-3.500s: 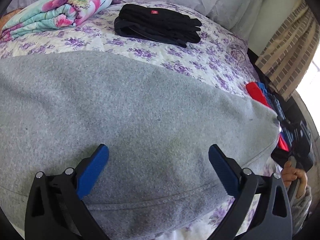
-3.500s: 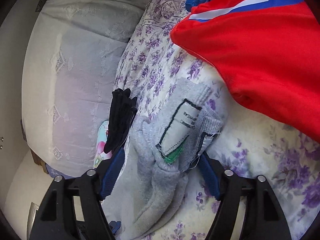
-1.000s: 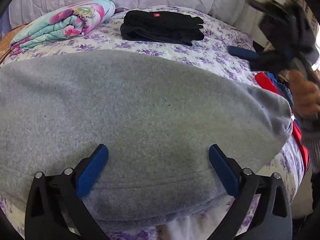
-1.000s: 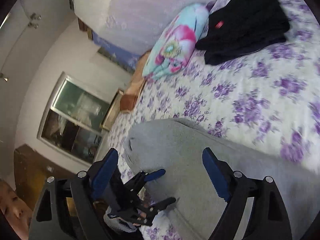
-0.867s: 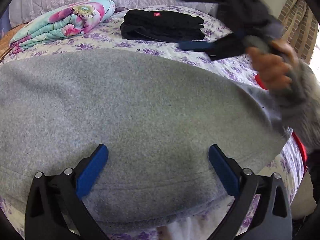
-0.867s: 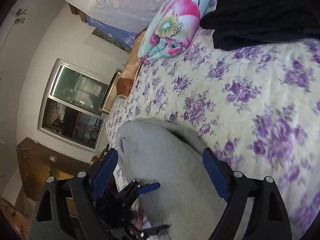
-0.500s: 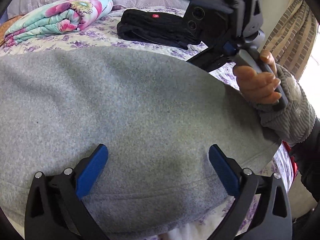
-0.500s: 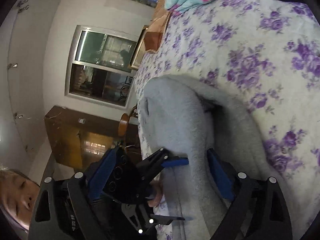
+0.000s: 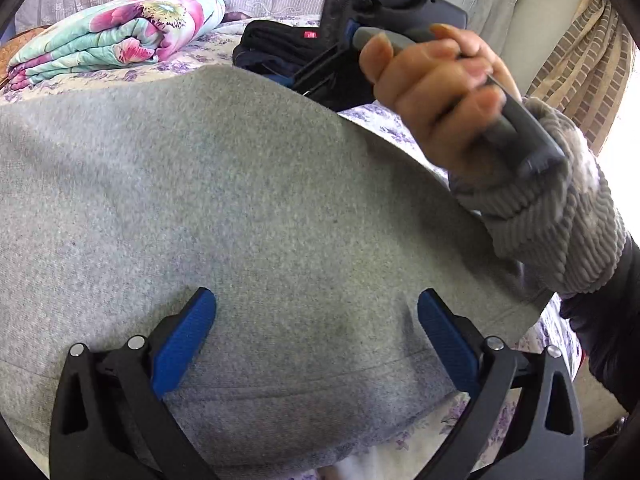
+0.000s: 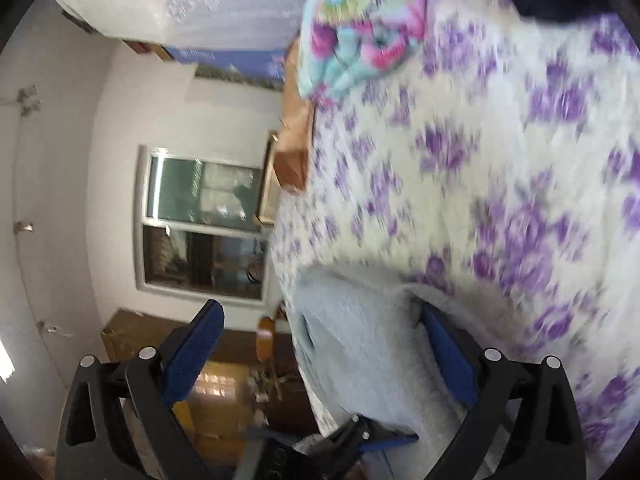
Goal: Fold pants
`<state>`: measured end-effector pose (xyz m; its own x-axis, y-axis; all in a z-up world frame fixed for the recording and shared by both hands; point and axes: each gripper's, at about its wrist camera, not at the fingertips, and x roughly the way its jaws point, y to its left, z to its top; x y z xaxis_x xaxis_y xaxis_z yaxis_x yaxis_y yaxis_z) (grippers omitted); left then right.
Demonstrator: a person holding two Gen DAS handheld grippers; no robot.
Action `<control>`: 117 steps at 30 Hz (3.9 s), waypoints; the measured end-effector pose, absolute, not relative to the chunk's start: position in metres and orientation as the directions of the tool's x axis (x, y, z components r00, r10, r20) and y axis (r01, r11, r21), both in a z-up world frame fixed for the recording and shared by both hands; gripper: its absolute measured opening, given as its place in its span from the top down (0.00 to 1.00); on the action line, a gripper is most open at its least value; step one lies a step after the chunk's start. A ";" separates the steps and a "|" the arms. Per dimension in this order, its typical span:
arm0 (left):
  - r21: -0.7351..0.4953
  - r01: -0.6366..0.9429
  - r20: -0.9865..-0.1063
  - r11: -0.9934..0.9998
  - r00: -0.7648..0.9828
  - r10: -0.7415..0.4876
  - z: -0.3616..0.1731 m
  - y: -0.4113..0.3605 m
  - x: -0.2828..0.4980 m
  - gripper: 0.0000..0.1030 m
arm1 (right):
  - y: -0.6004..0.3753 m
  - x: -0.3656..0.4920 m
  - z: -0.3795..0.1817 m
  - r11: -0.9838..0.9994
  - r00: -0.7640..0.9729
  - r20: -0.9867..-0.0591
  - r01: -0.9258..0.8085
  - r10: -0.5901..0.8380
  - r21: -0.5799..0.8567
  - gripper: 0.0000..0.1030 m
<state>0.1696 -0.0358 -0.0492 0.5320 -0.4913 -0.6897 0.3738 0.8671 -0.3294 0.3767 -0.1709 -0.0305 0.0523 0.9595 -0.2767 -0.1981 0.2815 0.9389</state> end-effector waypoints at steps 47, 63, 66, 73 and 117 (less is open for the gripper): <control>-0.329 0.370 -0.689 0.869 0.535 -0.489 -0.048 -0.034 0.167 0.05 | -0.102 0.279 -0.013 0.730 0.332 -0.827 -0.671 0.453 0.130 0.83; -0.320 0.367 -0.692 0.873 0.539 -0.480 -0.049 -0.037 0.169 0.05 | -0.079 0.307 -0.044 0.822 0.338 -0.852 -0.545 0.399 0.168 1.00; -0.320 0.369 -0.692 0.873 0.539 -0.481 -0.049 -0.037 0.170 0.05 | -0.091 0.298 -0.027 0.826 0.358 -0.834 -0.531 0.421 0.189 1.00; -0.314 0.369 -0.693 0.875 0.540 -0.477 -0.050 -0.039 0.173 0.05 | -0.190 0.213 0.026 0.892 0.569 -0.709 -0.406 0.417 0.200 0.62; -0.327 -0.077 -0.617 0.942 0.773 -0.150 0.016 0.140 0.110 0.05 | -0.152 0.097 -0.007 0.844 0.862 -0.492 -0.169 -0.124 -0.509 0.71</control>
<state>0.1095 0.1398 0.0155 0.7728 -0.1505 -0.6166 -0.0772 0.9420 -0.3267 0.0974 -0.1521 -0.0066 0.8617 -0.1241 -0.4920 -0.1689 0.8442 -0.5087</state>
